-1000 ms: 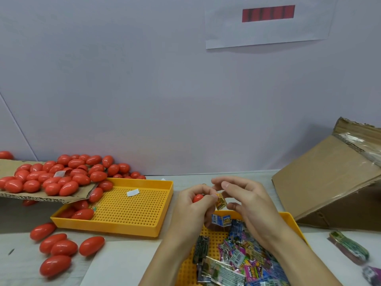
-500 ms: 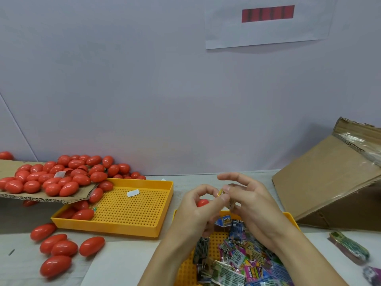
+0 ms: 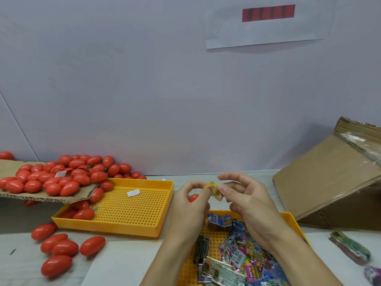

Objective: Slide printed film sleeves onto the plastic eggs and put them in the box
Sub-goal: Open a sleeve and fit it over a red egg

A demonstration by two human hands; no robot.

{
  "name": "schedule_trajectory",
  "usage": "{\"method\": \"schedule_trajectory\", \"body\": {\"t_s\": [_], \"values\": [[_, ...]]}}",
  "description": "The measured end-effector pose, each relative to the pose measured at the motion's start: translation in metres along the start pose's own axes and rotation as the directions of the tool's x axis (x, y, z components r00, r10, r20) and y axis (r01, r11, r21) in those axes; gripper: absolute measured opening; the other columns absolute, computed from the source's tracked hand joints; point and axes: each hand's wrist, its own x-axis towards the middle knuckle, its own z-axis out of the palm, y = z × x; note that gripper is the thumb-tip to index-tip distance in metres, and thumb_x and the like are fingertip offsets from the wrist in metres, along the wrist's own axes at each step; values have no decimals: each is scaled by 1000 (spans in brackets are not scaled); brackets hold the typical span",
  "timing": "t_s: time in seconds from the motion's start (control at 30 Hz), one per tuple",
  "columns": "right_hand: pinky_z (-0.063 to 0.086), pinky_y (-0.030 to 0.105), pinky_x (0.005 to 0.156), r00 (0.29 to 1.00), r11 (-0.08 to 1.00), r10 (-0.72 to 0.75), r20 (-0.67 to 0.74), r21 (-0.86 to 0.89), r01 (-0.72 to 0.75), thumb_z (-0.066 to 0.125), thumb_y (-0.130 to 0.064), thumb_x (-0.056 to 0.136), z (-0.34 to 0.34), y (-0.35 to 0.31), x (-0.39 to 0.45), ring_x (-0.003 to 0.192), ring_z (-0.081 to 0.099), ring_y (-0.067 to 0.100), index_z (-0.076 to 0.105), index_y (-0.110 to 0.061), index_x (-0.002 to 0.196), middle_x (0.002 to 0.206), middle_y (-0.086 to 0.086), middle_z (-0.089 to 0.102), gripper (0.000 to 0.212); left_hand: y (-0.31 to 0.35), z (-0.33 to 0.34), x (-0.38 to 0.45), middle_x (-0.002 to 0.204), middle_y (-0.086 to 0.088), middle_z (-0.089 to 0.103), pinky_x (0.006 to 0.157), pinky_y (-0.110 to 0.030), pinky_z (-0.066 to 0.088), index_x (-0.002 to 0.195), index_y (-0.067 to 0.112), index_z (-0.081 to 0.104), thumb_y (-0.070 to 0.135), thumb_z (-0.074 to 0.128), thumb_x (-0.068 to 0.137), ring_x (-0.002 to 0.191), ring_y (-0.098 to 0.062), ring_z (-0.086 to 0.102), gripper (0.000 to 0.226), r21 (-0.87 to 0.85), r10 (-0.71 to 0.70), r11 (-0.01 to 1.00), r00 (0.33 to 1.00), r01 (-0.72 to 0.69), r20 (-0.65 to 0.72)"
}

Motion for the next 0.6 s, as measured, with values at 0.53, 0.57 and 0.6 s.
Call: {"method": "schedule_trajectory", "body": {"t_s": [0.53,0.57,0.6], "values": [[42,31,72,992,987,124,-40,-102,-127,64,-33,90,1,3,4,74,58,11,78,-16,82,86,9,75,24,-1,0,0,56,11,57,44,-18,37,78,25,73,20,64,95,47,-3,48,20,107,116,988,992,-109,-58],[43,32,72,991,985,132,-37,-104,-136,64,-34,90,1,3,4,74,58,12,78,-14,82,87,10,75,26,-1,0,0,56,11,58,44,-18,37,78,24,73,20,64,95,47,-3,48,20,109,116,988,992,-109,-56],[43,33,72,990,984,139,-35,-105,-142,64,-34,90,1,3,4,75,57,13,77,-12,82,88,11,74,27,-1,0,0,56,11,58,44,-18,37,78,24,73,19,64,95,47,-3,48,20,107,116,988,992,-110,-56]]}}
